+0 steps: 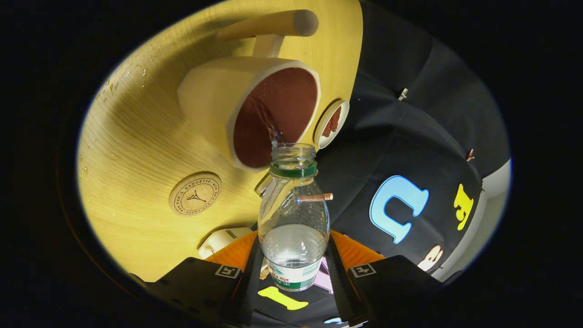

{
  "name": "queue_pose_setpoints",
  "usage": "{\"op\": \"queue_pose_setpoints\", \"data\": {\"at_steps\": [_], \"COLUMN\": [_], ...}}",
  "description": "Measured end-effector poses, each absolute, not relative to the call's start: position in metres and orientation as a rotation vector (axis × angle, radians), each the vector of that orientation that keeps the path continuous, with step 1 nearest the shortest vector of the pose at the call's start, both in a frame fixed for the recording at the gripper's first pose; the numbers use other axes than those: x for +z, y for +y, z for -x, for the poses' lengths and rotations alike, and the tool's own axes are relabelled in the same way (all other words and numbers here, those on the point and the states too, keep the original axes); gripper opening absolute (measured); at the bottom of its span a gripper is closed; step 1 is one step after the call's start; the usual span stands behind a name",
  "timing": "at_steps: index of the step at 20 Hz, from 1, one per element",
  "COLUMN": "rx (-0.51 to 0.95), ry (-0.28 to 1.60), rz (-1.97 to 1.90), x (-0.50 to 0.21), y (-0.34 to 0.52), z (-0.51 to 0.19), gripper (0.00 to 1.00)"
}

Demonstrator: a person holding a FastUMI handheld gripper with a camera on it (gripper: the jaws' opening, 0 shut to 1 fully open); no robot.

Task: Take the bottle from table, then pour the juice into the cup, finally place the bottle on the coaster

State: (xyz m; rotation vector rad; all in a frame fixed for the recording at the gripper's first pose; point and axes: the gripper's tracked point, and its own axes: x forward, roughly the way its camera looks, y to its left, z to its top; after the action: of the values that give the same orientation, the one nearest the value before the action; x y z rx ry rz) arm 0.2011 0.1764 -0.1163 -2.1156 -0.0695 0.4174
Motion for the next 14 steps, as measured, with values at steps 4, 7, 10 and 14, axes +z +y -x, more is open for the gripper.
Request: {"op": "queue_pose_setpoints", "data": {"at_steps": [4, 7, 10, 14], "rx": [0.435, 0.43, 0.429, 0.431], "ry": [-0.081, -0.082, -0.085, -0.084], "rz": [2.162, 2.167, 2.181, 2.19], "x": [-0.117, -0.115, -0.112, -0.107], "y": [0.179, 0.18, 0.181, 0.18], "z": [-0.201, -0.203, -0.205, -0.203], "gripper": [0.72, 0.71, 0.72, 0.71]}}
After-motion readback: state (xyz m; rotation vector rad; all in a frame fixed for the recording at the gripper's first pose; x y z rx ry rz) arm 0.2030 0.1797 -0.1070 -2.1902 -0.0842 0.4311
